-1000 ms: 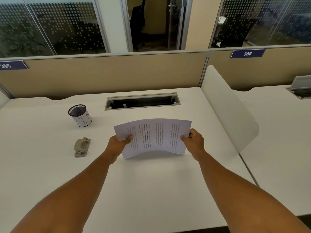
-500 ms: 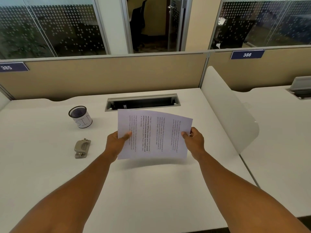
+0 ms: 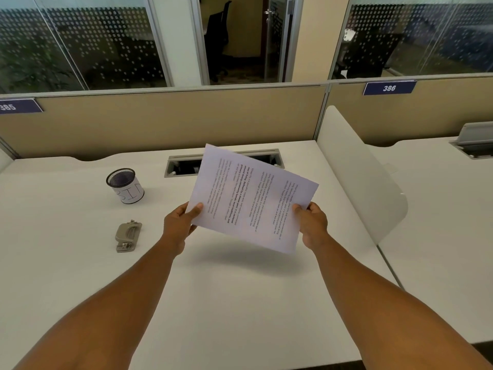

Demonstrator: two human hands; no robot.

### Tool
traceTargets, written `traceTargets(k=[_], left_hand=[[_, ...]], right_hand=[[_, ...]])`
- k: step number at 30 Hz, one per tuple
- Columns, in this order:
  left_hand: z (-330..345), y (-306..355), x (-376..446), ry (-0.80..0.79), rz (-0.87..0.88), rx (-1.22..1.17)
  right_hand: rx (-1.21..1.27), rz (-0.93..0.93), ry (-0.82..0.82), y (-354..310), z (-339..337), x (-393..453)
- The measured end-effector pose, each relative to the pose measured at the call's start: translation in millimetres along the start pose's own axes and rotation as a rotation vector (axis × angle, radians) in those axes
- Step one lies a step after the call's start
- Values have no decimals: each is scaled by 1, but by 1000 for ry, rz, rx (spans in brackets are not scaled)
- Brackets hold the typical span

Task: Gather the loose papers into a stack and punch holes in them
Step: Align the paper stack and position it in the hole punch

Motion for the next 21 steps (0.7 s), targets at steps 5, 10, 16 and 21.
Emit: traceTargets(k=[5, 10, 16, 21], left_hand=[[14, 2, -3, 7, -19, -127], [28, 5, -5, -10, -17, -227], [45, 4, -9, -70, -15, -217], [63, 10, -14, -154, 53, -205]], right_hand=[[137, 76, -59, 3, 7, -1], [228, 137, -128, 4, 17, -4], [335, 195, -224, 4, 29, -7], [383, 228, -327, 4, 41, -11]])
Point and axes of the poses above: each hand's wrist, its own x-axis towards the middle knuckle, its own z-axis out of the palm, y = z × x, the point moved 6 cm from there along x, towards the middle knuckle, and after that the axes turned 6 degrees about -x, right-handed, at the moved point
